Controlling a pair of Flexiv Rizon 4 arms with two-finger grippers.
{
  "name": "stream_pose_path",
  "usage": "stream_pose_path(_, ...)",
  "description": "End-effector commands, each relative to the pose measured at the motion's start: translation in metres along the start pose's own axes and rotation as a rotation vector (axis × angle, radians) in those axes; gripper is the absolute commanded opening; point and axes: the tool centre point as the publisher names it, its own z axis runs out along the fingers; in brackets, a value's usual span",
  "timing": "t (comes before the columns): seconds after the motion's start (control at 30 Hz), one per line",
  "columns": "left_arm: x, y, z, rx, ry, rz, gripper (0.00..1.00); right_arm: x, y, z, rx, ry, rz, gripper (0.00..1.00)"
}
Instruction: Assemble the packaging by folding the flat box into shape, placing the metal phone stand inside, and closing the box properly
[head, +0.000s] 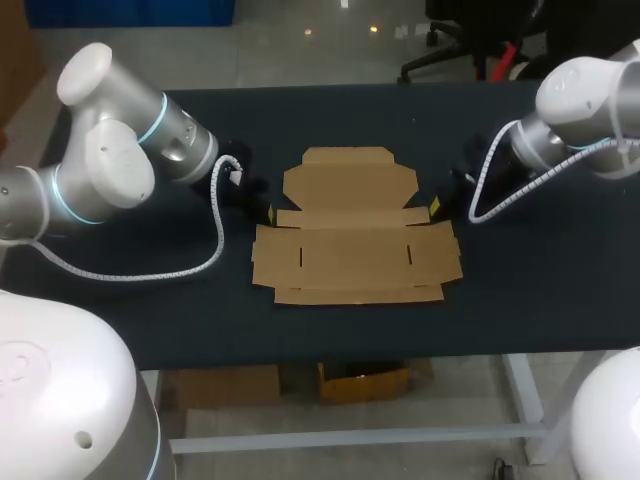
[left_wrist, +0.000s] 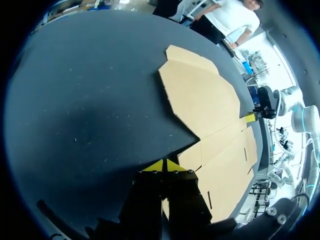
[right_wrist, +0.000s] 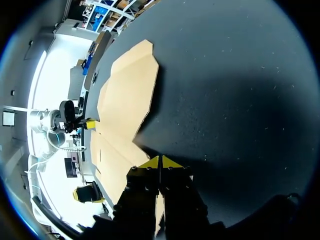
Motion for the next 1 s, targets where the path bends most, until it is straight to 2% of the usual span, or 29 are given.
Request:
stream_pose_path(0.03,0.0,-0.002,0.003,-0.004,0.001,0.0,0.0,-0.002,0.001,0.003,0.007,0.011,-0.003,0.0)
stream_pose_path(1.0,0.007,0.001,0.005,-0.007,0.036,0.01,0.0,0.009,-0.004,0.005,-0.03,0.047,-0.025,0.0)
